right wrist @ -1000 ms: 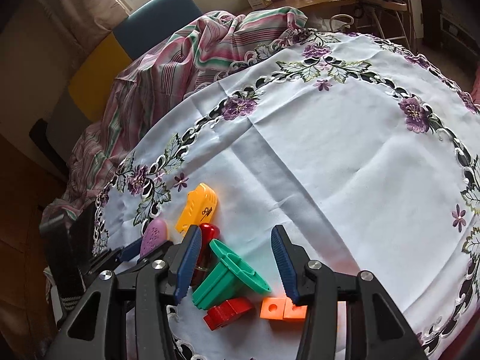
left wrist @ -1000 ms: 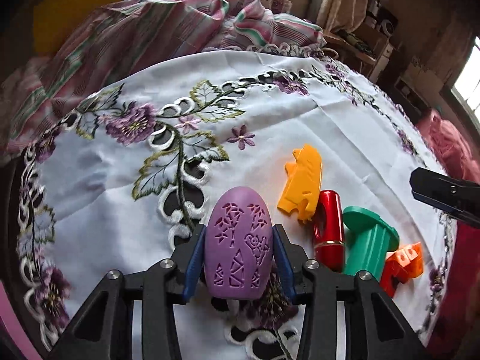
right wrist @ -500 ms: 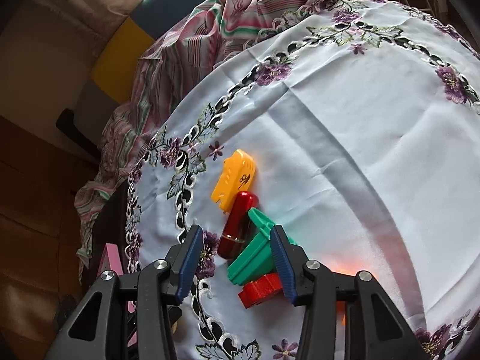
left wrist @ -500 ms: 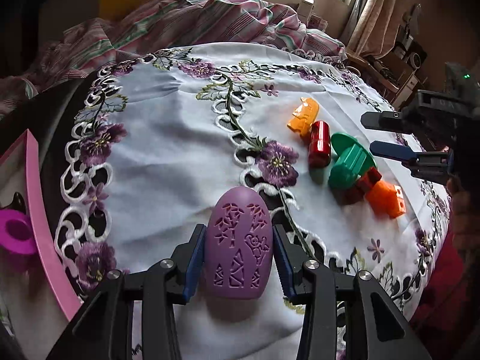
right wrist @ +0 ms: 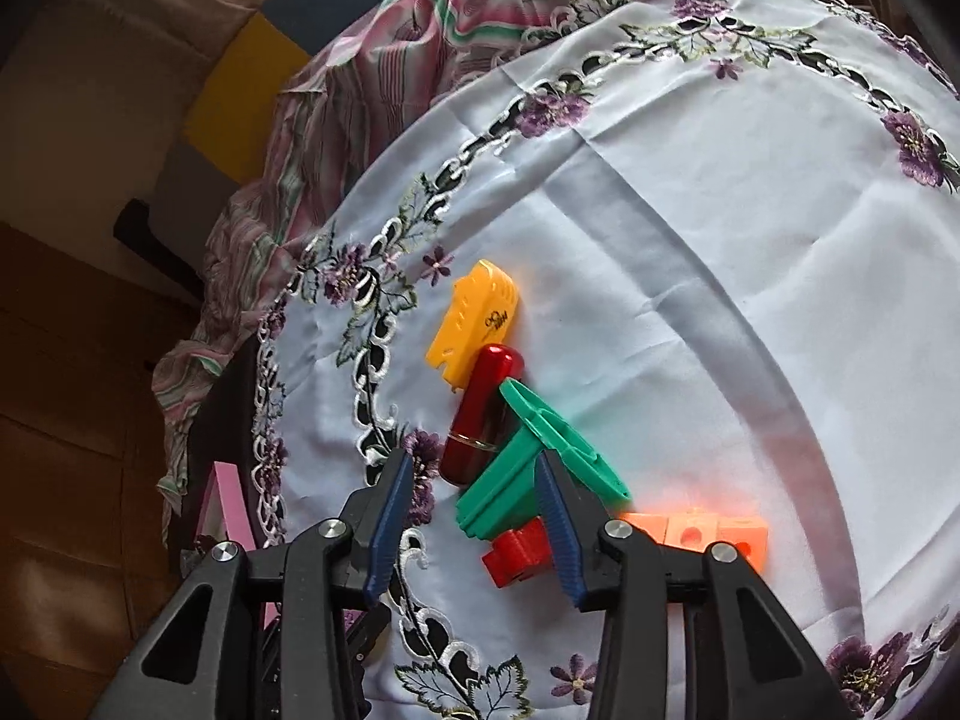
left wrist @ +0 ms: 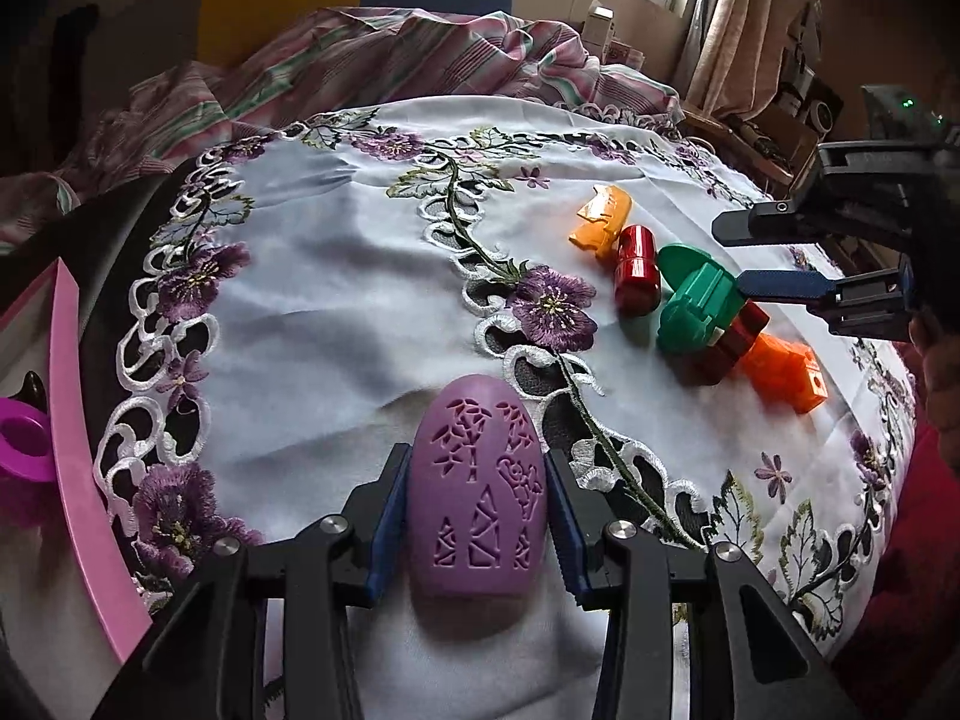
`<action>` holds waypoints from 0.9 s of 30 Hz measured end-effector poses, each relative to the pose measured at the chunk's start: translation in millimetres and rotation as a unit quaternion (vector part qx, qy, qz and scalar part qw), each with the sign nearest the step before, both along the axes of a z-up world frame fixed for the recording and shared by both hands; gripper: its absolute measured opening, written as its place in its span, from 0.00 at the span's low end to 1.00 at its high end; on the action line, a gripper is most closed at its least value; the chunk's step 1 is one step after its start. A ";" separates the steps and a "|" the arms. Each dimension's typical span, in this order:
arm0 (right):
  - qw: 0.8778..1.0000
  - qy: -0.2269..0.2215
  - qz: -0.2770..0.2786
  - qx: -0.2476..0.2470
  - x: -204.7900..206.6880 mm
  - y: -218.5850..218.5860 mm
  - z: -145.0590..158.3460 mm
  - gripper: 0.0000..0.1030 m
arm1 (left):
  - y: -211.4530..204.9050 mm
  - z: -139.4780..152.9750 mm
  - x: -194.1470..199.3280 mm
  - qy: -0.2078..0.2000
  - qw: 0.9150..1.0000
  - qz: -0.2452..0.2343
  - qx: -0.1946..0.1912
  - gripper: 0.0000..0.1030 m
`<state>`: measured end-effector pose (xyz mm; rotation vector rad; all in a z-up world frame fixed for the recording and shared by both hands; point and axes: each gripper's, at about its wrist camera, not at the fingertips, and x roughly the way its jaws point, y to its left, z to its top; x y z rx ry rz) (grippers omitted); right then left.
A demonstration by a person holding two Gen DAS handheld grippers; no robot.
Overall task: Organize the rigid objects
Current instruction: 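Grasp the purple egg with the left gripper while the right gripper grasps the green spool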
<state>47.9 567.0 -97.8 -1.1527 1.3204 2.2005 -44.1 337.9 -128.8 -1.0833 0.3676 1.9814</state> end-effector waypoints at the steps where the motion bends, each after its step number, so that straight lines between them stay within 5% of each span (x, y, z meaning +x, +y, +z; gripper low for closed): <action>1: 1.000 0.001 -0.001 -0.007 0.3 1.0 -1.9 0.42 | 0.4 -0.3 1.2 0.005 1.000 -0.001 -0.003 0.42; 14: 0.998 -0.061 -0.007 0.000 -13.9 9.2 -27.7 0.42 | -1.7 -1.5 4.1 0.017 1.000 0.005 0.004 0.42; 17: 0.996 -0.079 -0.003 0.051 -17.8 7.0 -24.0 0.29 | -2.2 -1.5 4.6 0.019 1.000 0.003 0.005 0.42; 21: 0.992 -0.099 0.020 0.072 -25.3 3.6 -29.2 0.30 | -3.2 -1.7 4.7 0.019 1.000 0.005 0.009 0.42; 27: 0.996 -0.076 0.009 0.043 -17.7 13.5 -34.0 0.30 | -4.2 -0.6 2.1 0.009 1.000 0.007 0.010 0.41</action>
